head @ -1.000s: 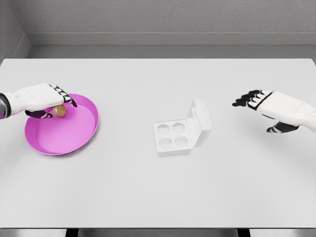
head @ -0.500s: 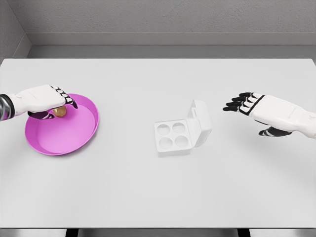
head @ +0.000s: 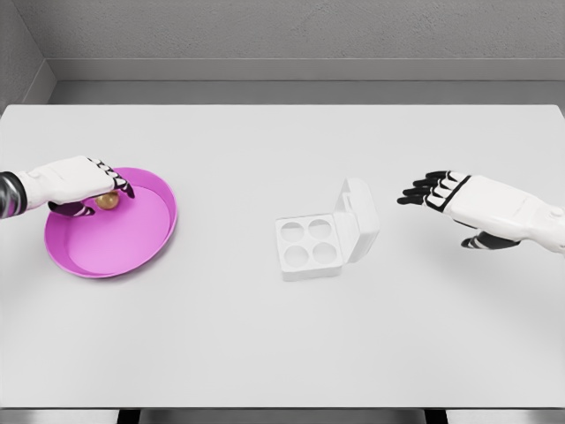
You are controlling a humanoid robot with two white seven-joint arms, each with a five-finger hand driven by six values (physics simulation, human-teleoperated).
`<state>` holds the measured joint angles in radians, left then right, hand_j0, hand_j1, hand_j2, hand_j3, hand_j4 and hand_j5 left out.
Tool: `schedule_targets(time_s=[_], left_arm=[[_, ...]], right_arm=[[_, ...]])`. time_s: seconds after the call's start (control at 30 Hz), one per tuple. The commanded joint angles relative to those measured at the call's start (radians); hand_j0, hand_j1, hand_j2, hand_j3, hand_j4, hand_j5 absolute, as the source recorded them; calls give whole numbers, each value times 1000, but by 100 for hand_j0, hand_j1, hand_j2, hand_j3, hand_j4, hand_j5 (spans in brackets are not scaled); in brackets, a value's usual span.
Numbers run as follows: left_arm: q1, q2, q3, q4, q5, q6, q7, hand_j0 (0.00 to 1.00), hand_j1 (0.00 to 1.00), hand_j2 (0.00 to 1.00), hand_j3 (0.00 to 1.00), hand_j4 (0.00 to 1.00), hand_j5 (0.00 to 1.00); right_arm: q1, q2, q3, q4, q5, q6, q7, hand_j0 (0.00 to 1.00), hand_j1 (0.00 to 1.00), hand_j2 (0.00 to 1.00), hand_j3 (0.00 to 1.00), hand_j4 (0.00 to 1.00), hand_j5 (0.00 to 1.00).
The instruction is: Pack egg into the box and close the box lid
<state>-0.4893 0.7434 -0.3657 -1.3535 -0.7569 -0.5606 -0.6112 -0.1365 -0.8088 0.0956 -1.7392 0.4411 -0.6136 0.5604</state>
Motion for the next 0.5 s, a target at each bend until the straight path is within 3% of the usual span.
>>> schedule_targets(time_s=[0.0,0.47], left_arm=[[0,-3,1,1,1,2,0,74,74,74,74,74,74],[-5,-36,25,24,-22,2,0,74,74,74,74,74,74]], right_arm=[[0,-1,-1,0,-5,3,1,100,100,100,100,100,100],[14,-1,6,0,-4,3,3,100,100,100,100,100,100]])
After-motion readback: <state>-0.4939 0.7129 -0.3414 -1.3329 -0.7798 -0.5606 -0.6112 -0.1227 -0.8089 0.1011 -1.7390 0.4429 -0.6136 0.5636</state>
